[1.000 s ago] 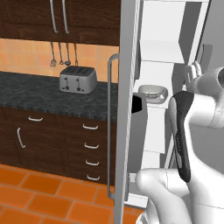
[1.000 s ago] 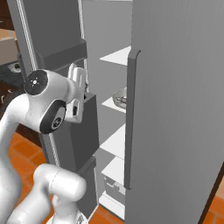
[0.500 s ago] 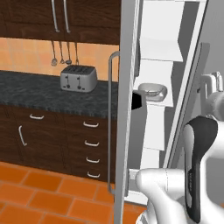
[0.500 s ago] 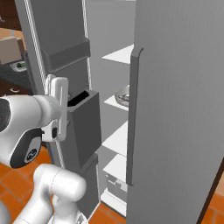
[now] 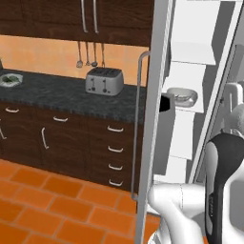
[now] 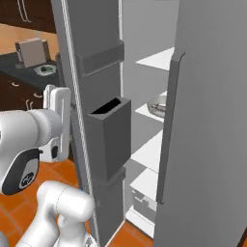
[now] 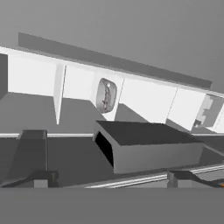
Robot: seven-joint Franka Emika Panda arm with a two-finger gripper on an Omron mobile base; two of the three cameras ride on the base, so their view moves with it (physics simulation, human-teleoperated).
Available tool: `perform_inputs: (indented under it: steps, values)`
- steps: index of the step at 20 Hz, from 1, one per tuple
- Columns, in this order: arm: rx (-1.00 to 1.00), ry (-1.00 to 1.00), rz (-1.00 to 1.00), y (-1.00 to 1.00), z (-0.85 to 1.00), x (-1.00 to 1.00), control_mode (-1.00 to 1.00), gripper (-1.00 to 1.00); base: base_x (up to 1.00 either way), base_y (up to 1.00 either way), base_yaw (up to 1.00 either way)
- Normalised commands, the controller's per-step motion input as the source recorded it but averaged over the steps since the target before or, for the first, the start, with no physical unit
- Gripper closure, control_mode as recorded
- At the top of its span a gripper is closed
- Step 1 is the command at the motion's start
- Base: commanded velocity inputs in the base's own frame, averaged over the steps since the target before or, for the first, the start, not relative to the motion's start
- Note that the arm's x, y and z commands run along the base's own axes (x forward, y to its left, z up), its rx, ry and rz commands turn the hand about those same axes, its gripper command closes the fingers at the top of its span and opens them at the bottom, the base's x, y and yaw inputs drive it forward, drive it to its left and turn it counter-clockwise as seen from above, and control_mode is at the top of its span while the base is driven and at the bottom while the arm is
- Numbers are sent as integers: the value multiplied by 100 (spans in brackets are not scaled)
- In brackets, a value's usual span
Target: Take the meat container that has the fish and place it on the second highest rack of the freezer. Then take the vegetable container that has the broccoli and cucumber and place it on the highest rack of the freezer.
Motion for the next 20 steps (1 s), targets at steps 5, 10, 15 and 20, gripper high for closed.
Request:
perform_inputs:
  steps: [5, 10, 15, 20]
  values:
    - [0, 0, 0, 0, 0, 0, 100, -100, -51, 81, 54]
    - [0, 0, 0, 0, 0, 0, 100, -100, -62, 96, 48]
    - [0, 0, 0, 0, 0, 0, 100, -100, -54, 100, 48]
    - [0, 0, 0, 0, 0, 0, 100, -100, -31, 100, 49]
